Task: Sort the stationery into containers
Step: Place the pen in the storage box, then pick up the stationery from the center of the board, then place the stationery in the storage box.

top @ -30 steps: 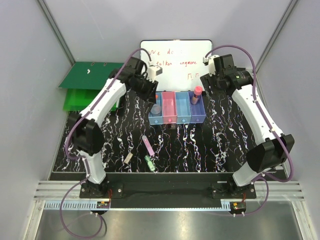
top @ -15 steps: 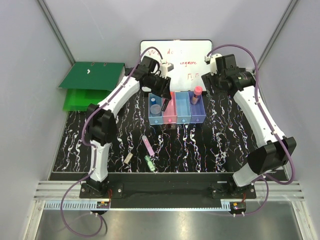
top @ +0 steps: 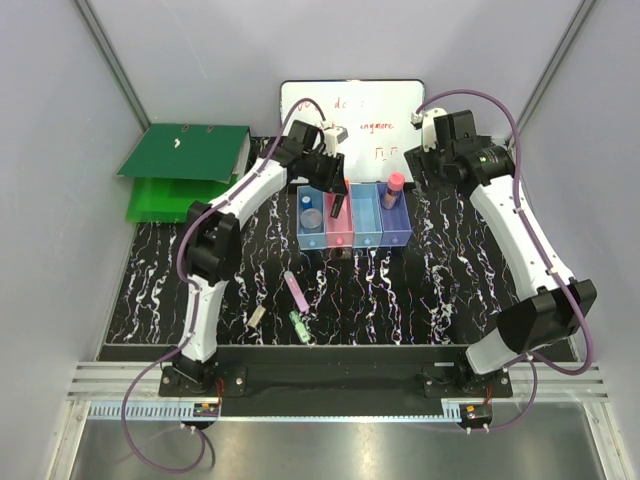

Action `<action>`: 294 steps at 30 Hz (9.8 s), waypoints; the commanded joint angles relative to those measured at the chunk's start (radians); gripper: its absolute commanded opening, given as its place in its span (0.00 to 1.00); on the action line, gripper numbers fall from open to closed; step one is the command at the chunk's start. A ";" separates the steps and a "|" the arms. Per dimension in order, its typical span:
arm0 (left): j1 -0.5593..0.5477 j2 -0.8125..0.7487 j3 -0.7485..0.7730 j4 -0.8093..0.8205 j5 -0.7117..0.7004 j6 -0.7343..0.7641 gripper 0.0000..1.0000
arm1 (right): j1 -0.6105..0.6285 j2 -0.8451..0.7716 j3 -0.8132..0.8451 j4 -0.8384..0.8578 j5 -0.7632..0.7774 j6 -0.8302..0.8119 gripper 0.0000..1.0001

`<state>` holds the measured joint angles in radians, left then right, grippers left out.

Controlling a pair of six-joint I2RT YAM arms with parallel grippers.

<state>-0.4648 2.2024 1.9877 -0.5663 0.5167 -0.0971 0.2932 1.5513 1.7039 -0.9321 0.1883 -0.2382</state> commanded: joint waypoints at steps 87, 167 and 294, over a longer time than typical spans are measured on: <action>-0.192 -0.590 -1.000 -0.170 -0.305 1.995 0.80 | 0.003 -0.122 0.028 -0.044 -0.197 -0.107 0.77; -0.166 -0.549 -0.389 0.358 0.293 -0.006 0.00 | 0.081 -0.261 -0.260 0.515 -0.693 0.197 0.69; 0.014 -1.239 -0.917 0.082 -0.215 0.631 0.99 | 0.189 0.491 -0.030 0.564 -0.471 0.096 0.63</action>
<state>-0.4541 0.9665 1.0691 -0.5228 0.2695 0.5091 0.4843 2.1197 1.6745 -0.3798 -0.3264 -0.1307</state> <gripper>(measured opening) 0.987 0.623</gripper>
